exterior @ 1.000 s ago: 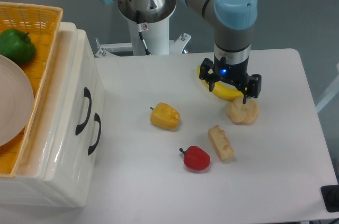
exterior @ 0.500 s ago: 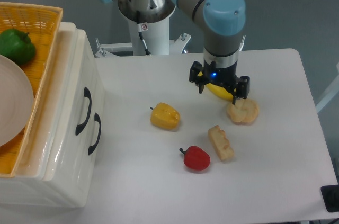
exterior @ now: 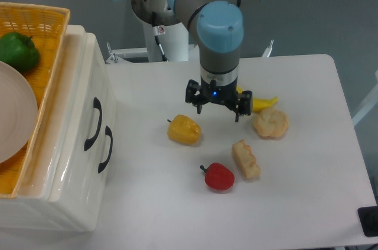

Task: Slide the top white drawer open
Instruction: 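Lift the gripper away from the banana and move toward the drawers, then move the open gripper to the black handle of the upper drawer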

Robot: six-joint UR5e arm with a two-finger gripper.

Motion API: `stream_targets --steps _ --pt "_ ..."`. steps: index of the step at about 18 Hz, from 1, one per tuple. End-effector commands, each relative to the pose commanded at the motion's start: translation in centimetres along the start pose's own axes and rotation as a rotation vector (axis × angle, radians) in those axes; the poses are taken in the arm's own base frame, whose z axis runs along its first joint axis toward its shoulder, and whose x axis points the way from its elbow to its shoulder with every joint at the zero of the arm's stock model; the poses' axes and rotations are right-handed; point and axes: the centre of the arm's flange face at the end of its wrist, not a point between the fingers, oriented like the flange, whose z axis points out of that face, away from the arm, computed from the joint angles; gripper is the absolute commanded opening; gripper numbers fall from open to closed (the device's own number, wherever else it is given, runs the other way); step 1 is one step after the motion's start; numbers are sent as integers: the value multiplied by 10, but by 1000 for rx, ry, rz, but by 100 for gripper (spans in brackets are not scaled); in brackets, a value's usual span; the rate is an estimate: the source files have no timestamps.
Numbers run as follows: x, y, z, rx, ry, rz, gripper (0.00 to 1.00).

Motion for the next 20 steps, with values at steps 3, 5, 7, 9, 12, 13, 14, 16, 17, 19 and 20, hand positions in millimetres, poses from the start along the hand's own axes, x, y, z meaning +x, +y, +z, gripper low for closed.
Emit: stream_targets --steps 3,5,7,9,12,13,14,16,17,19,20 --pt "16 -7 2 -3 0 -69 100" --pt "25 -10 4 -4 8 -92 100" --pt "30 -11 2 -2 9 -91 100" --pt "43 -15 1 -2 11 -99 100" --pt "71 -22 7 -14 19 -168 100" --pt "80 -23 10 -18 17 -192 100" --pt "83 -24 9 -15 21 -202 100" --pt "85 -27 6 -7 28 -205 100" --pt "86 -27 6 -4 42 -207 100" --pt "93 -30 3 12 87 -219 100" --pt "95 -30 2 19 102 -236 100"
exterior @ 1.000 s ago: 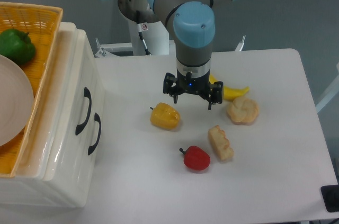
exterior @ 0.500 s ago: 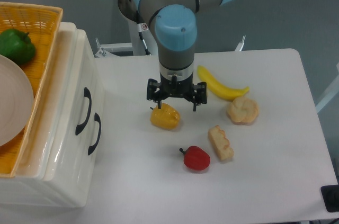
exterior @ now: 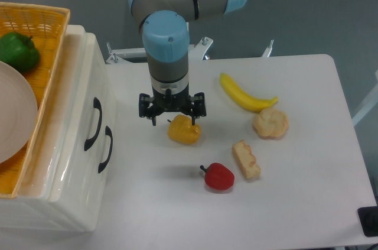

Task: Slide the top white drawer open
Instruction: 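Move the open gripper to the black handle of the upper drawer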

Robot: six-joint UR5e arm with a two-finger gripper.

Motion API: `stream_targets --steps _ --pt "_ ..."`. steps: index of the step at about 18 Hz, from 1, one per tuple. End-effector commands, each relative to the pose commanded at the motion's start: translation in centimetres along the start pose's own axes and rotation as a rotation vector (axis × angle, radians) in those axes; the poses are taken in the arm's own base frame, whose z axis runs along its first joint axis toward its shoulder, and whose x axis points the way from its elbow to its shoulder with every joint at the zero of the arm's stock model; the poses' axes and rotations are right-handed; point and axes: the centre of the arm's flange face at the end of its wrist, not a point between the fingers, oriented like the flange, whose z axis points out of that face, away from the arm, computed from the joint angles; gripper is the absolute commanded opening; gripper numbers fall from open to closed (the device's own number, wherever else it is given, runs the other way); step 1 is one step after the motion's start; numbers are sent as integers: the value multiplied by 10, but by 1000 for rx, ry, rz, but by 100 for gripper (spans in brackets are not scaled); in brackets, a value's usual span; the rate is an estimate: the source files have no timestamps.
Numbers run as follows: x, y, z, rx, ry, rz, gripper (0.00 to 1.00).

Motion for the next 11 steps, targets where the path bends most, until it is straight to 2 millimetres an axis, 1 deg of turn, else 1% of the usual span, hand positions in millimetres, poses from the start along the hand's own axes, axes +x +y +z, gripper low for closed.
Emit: stream_targets --steps 2,4,6,9,11 --pt "4 -1 -1 6 15 -5 100" --pt "16 -1 0 5 17 11 100" --pt "21 -2 -1 13 48 11 100" --pt "23 -3 -3 18 84 -5 100" --pt "23 -3 -5 -16 109 -16 100"
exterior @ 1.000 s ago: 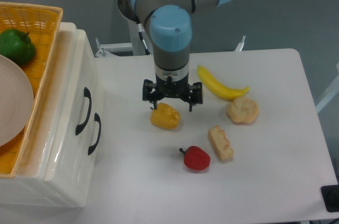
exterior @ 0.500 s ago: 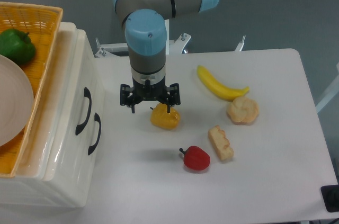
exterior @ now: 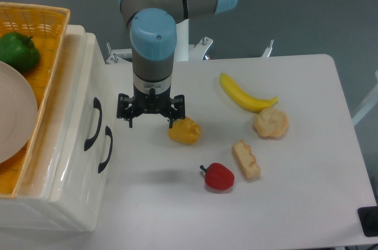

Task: Slide the top white drawer open
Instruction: 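Move the open gripper to the black handle of the upper drawer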

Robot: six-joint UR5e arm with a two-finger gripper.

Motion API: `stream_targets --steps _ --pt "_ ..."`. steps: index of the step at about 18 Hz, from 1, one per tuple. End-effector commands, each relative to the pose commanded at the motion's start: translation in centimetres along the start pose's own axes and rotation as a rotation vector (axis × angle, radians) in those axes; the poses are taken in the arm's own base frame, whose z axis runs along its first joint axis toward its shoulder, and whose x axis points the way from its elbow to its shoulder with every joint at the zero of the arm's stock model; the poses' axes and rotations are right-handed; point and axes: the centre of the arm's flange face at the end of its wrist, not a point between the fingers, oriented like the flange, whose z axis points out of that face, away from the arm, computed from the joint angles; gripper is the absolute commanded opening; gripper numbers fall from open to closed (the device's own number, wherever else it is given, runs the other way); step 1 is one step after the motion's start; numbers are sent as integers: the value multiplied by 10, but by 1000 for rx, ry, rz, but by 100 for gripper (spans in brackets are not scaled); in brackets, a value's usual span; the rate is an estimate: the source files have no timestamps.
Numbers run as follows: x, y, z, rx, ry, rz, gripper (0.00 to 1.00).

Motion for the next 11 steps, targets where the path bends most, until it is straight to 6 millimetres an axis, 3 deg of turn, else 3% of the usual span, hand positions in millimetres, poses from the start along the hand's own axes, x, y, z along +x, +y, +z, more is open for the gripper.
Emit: stream_targets --steps 4,11 --pt "-6 4 -3 -82 57 -38 100" --pt "-1 -6 -6 -52 181 -87 100"
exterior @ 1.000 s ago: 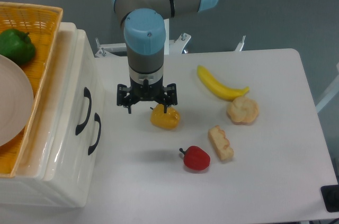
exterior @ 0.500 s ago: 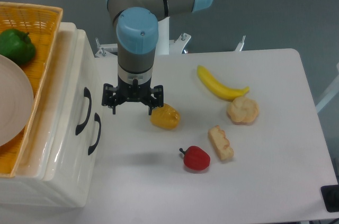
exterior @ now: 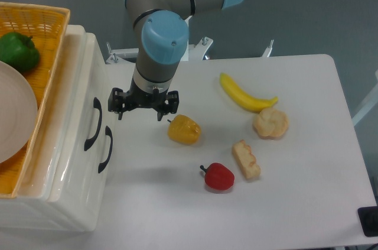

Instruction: Slide the top white drawer open

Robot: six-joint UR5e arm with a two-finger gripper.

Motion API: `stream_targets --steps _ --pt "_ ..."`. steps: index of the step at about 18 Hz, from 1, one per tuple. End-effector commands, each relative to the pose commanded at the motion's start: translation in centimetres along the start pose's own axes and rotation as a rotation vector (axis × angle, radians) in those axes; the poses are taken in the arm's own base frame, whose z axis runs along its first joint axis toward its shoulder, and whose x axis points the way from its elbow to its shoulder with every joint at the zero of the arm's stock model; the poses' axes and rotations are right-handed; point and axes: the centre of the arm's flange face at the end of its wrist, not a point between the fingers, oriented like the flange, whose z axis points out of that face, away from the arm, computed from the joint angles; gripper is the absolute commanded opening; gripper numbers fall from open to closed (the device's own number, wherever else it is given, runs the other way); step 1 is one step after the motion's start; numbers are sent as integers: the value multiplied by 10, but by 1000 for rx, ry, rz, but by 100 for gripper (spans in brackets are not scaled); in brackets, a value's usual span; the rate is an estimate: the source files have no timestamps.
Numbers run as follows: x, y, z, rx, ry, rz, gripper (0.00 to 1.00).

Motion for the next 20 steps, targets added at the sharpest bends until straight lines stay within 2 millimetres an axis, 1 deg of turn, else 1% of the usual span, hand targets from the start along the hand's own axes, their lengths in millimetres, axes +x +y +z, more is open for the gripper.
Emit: stream_targets --steps 2,7,17,20 --pt "-1 -5 -2 7 4 2 100" --pt "-2 -12 3 4 26 4 100" --pt "8 -14 3 17 78 27 100" --pt "10 -16 11 5 81 42 100"
